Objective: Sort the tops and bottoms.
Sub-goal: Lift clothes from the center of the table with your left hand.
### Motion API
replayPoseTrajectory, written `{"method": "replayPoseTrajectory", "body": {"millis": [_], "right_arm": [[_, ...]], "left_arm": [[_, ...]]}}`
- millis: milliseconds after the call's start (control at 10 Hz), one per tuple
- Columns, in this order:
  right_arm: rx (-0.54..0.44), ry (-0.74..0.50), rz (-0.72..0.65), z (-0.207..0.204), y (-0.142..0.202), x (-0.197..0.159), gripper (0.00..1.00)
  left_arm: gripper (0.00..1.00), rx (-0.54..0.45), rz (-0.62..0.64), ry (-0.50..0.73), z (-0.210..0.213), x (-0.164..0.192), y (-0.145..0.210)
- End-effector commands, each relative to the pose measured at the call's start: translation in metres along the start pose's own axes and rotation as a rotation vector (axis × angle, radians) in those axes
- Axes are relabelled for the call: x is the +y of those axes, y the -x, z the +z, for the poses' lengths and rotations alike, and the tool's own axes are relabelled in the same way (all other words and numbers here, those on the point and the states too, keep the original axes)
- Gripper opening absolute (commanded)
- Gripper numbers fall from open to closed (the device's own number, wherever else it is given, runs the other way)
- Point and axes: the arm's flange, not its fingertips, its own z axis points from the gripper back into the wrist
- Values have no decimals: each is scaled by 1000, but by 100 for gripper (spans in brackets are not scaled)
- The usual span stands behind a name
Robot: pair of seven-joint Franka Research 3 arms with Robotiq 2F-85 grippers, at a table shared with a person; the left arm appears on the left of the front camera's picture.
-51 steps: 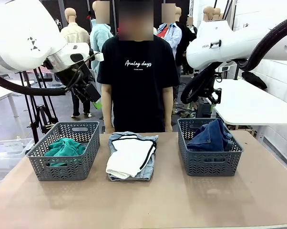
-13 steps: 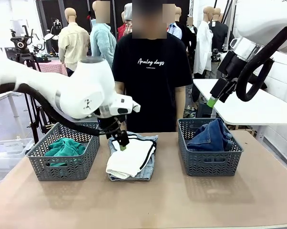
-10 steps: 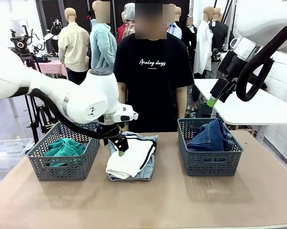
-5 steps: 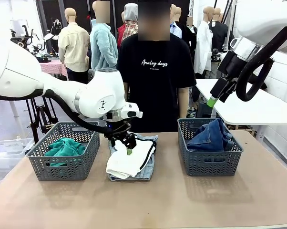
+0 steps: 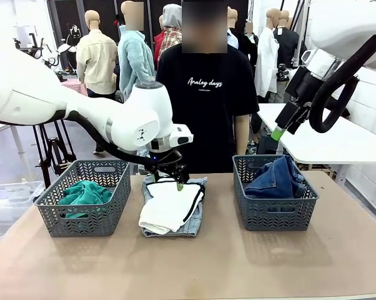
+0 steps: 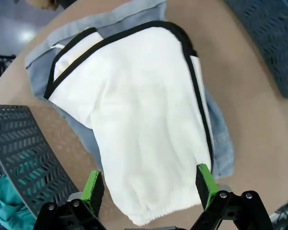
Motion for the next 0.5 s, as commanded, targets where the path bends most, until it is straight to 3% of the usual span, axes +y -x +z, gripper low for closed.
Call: {"method": "replayPoseTrajectory", "body": {"millis": [0, 400], "right_arm": [[1, 0, 1, 0, 0, 0, 100], [1, 0, 1, 0, 0, 0, 100]], "left_arm": [[100, 49, 86, -68, -33, 3, -15], [100, 110, 168, -13, -58, 17, -16]]}}
